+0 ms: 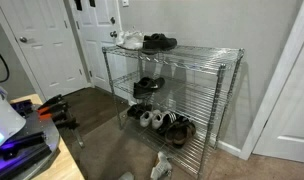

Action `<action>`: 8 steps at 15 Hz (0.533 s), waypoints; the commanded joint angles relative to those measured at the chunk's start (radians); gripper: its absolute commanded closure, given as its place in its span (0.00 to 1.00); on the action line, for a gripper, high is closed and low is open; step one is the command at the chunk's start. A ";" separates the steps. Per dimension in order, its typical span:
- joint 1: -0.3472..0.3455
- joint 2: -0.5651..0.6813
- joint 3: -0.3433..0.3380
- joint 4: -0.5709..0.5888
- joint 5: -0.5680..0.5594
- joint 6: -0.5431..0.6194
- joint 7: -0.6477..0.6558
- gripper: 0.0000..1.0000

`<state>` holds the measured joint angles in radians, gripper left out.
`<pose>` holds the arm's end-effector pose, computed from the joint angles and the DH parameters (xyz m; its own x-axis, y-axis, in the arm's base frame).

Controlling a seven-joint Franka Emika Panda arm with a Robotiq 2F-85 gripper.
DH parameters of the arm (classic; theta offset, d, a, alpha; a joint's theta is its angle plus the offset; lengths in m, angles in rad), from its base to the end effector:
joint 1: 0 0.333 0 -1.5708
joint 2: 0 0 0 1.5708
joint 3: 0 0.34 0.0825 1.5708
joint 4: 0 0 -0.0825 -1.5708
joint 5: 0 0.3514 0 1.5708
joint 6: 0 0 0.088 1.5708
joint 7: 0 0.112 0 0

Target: Move the black shoe on the second shelf to the top shelf

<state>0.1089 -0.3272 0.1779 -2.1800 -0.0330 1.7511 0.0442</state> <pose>0.3886 0.1198 0.5405 0.9678 0.2298 -0.1026 0.2394 -0.9665 0.0931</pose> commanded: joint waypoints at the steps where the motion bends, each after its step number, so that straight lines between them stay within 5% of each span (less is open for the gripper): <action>1: 0.010 0.001 -0.009 0.003 -0.003 -0.003 0.003 0.00; 6: 0.010 0.001 -0.009 0.003 -0.003 -0.003 0.003 0.00; 8: 0.028 -0.015 -0.013 -0.080 0.037 0.139 -0.025 0.00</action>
<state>0.1106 -0.3269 0.1769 -2.1822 -0.0322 1.7622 0.0442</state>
